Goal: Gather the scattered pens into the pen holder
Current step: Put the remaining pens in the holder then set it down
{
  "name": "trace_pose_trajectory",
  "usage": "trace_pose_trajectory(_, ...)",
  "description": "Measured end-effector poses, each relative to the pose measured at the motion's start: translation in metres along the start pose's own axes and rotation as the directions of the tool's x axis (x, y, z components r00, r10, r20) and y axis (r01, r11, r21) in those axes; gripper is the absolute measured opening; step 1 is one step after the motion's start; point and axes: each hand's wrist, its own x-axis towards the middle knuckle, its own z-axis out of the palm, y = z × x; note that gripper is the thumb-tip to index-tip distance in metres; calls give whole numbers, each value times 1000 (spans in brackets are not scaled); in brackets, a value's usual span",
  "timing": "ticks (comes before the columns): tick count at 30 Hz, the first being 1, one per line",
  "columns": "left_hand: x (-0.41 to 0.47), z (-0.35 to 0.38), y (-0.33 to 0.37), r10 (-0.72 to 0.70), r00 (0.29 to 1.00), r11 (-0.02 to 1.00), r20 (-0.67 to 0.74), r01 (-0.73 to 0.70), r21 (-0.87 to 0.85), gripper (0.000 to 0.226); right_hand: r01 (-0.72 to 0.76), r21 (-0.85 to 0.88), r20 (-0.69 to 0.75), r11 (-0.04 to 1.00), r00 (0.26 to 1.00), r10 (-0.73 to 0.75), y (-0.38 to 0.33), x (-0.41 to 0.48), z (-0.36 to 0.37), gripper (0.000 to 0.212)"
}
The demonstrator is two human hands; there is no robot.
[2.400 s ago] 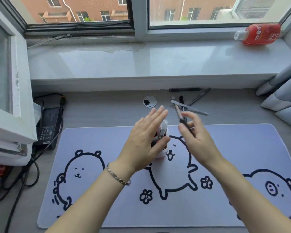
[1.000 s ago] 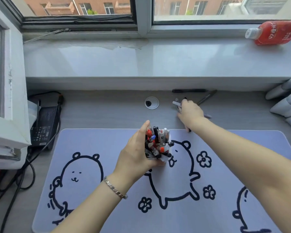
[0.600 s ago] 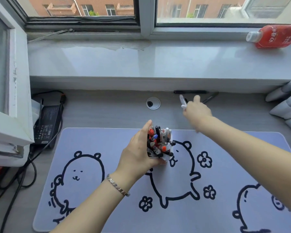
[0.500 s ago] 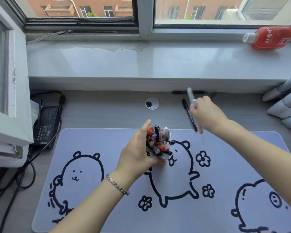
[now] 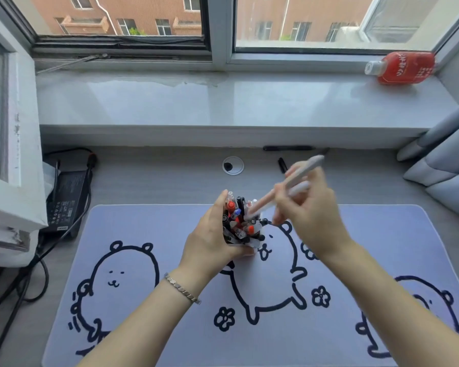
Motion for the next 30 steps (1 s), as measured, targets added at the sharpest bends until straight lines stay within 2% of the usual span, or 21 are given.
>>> trace_pose_trajectory(2,0,0,0,0,1000,1000,-3,0,-3,115,-118,-164,103,979,985,136,11,1,14,22)
trace_pose_trajectory(3,0,1,-1,0,1000,1000,-5,0,-3,115,-119,-229,101,966,984,145,17,2,20,20)
trace_pose_trajectory(4,0,1,-1,-2,1000,1000,-6,2,-5,115,-87,-282,59,955,992,108,22,3,24,17)
trace_pose_trajectory(6,0,1,-1,-11,1000,1000,-7,11,-15,115,35,-360,-50,932,997,-56,29,7,31,17)
trace_pose_trajectory(9,0,1,-1,-15,1000,1000,-2,15,-11,114,143,-291,-102,946,978,-180,34,10,39,52)
trace_pose_trajectory(10,0,0,0,-18,1000,1000,1,18,-9,114,166,-246,-113,955,974,-198,36,11,40,56)
trace_pose_trajectory(12,0,0,0,-27,1000,1000,6,27,-10,112,217,-212,-129,953,960,-248,37,14,41,44)
trace_pose_trajectory(14,1,0,-1,-30,1000,999,7,30,-15,112,313,-244,-109,918,931,-347,36,10,39,18)
trace_pose_trajectory(16,2,1,-1,-33,999,999,8,33,-16,112,378,-261,-77,888,909,-410,37,3,37,45)
trace_pose_trajectory(17,2,1,-2,-35,999,999,8,35,-20,112,361,-245,-80,900,917,-390,36,-2,35,50)
trace_pose_trajectory(20,2,1,-2,-46,999,997,6,46,-55,111,275,-165,-201,947,931,-305,38,-5,30,32)
trace_pose_trajectory(23,1,2,-1,-32,999,997,5,33,-70,109,297,-267,-260,917,894,-365,39,1,30,47)
trace_pose_trajectory(25,1,1,-1,-28,1000,997,3,28,-68,108,271,-259,-213,927,920,-328,33,7,28,38)
trace_pose_trajectory(27,1,2,-1,-35,999,997,4,35,-70,108,195,-258,-98,946,969,-226,22,15,29,23)
trace_pose_trajectory(28,1,2,-1,-45,999,996,7,45,-74,107,166,-287,-18,943,984,-179,19,18,32,23)
trace_pose_trajectory(29,2,2,-2,-48,999,996,7,48,-75,106,168,-370,53,914,986,-160,14,19,34,31)
trace_pose_trajectory(30,2,2,-2,-47,999,996,6,48,-74,103,207,-502,119,840,978,-171,12,19,38,44)
